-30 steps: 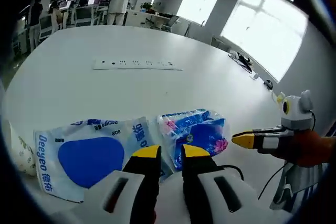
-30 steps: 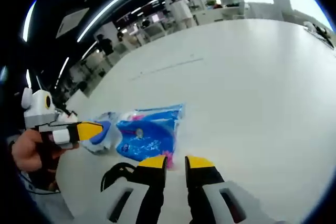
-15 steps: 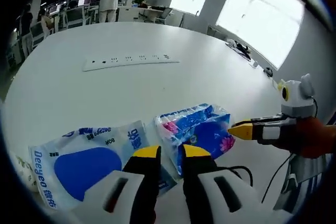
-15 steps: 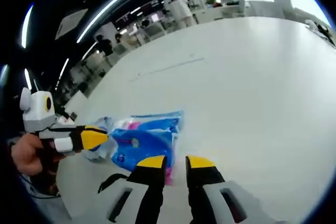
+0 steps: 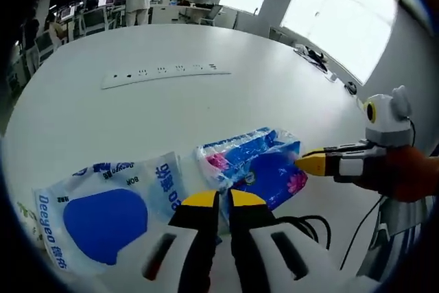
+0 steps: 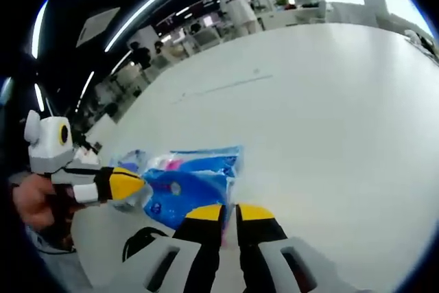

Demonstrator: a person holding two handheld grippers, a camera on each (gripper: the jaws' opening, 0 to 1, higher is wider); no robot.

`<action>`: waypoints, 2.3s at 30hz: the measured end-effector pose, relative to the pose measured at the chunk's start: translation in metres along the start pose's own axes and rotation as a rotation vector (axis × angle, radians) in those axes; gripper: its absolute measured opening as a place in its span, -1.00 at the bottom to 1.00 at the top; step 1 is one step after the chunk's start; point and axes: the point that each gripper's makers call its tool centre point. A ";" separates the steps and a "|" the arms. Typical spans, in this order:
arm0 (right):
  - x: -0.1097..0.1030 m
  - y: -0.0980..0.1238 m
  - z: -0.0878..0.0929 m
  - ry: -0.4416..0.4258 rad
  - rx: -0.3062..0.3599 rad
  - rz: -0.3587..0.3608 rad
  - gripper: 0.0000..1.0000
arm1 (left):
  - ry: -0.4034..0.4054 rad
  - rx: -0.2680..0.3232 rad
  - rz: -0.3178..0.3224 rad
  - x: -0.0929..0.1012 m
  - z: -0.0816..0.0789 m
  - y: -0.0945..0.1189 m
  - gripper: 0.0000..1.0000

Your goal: Arrange the tabletop items into an orderly group along one side of the table until the central work area is clear of visible clutter.

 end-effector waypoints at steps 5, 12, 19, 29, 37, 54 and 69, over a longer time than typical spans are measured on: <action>0.002 0.001 -0.005 0.011 0.007 -0.003 -0.91 | 0.004 -0.002 -0.008 0.000 0.002 0.000 -0.98; 0.002 0.004 -0.006 0.020 0.006 -0.002 -0.88 | 0.031 0.000 -0.009 0.001 0.002 0.000 -0.94; 0.005 0.010 -0.005 0.011 0.007 0.008 -0.82 | 0.046 0.006 -0.010 0.003 0.002 0.003 -0.86; 0.004 0.021 -0.004 0.010 0.011 0.014 -0.77 | 0.040 0.009 -0.023 0.000 0.006 0.013 -0.84; 0.000 0.034 0.007 -0.004 0.024 0.007 -0.74 | 0.044 0.024 -0.021 0.006 0.016 0.026 -0.81; -0.013 0.045 0.033 -0.006 0.007 -0.030 -0.66 | 0.032 0.001 -0.022 0.013 0.041 0.043 -0.71; -0.027 0.047 0.054 0.001 -0.013 -0.063 -0.64 | 0.021 -0.017 -0.007 0.024 0.056 0.043 -0.65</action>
Point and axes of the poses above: the point that each gripper's makers call its tool centre point, and the gripper's own axes: y roughly backward along the fingers, x roughly to its right, z roughly out of its underside
